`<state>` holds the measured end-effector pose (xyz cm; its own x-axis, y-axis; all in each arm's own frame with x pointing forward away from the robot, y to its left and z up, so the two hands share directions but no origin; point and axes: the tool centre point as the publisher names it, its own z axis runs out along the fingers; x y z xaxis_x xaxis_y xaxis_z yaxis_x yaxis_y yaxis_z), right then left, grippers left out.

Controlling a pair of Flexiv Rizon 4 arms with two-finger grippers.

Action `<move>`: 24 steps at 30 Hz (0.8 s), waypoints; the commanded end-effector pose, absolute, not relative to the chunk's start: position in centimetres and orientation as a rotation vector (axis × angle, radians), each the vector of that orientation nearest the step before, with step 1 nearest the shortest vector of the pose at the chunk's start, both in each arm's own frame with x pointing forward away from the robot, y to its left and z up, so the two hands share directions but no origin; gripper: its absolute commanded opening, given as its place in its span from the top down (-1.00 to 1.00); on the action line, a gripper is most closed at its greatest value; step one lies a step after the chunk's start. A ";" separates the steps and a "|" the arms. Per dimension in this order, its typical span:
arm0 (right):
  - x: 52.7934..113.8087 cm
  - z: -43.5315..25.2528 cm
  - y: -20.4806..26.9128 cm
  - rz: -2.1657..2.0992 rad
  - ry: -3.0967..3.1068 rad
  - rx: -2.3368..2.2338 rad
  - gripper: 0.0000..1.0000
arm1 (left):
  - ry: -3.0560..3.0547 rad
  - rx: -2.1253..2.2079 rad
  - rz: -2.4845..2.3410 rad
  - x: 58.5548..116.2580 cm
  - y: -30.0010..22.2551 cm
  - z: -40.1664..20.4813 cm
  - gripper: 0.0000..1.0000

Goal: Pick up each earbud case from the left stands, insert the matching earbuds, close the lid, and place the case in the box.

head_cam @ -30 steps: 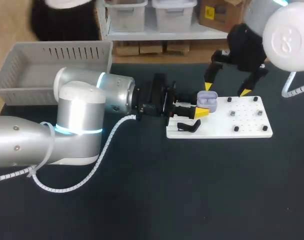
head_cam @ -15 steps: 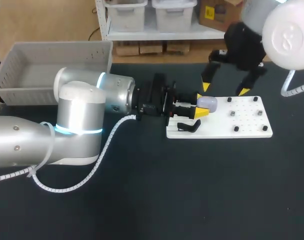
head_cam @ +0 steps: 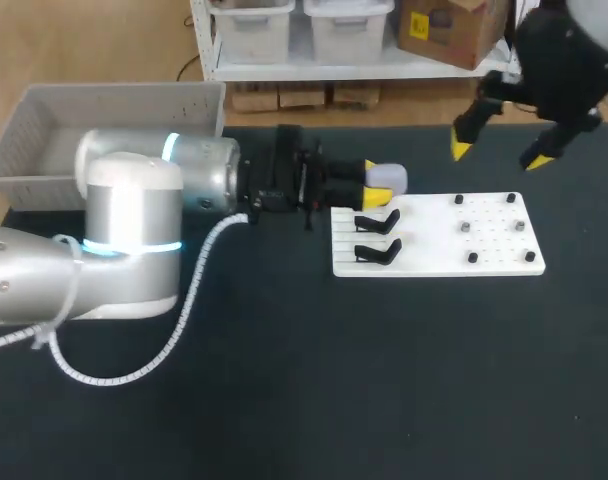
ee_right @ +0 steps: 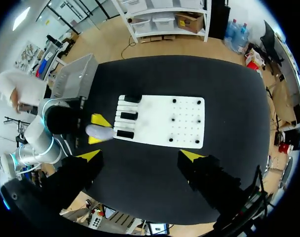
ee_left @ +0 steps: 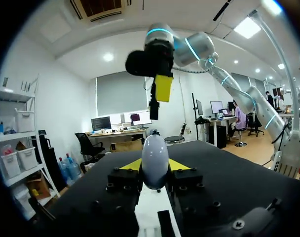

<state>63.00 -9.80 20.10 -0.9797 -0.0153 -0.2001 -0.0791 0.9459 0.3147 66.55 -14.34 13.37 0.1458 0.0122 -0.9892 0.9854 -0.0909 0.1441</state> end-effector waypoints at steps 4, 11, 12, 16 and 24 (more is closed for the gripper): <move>60.8 20.8 -11.4 0.490 2.777 -0.029 -1.00 | 1.135 1.285 -0.969 67.1 -8.5 16.8 1.00; 60.8 20.8 -11.4 0.490 2.777 -0.029 -1.00 | 1.129 1.233 -0.805 70.3 -4.4 20.1 1.00; 60.8 20.8 -11.4 0.490 2.777 -0.029 -1.00 | 1.124 1.230 -0.783 70.9 -4.0 20.6 1.00; 60.8 20.8 -11.4 0.490 2.777 -0.029 -1.00 | 1.101 1.234 -0.736 72.8 -3.9 21.8 1.00; 60.8 20.8 -11.4 0.490 2.777 -0.029 -1.00 | 1.088 1.208 -0.704 77.3 -5.7 21.9 1.00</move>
<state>61.04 -11.37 20.81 -0.9510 0.0308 -0.3077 -0.0767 0.9405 0.3311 75.50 -4.12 22.41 0.3509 0.1247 -0.9281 0.9008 0.2259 0.3710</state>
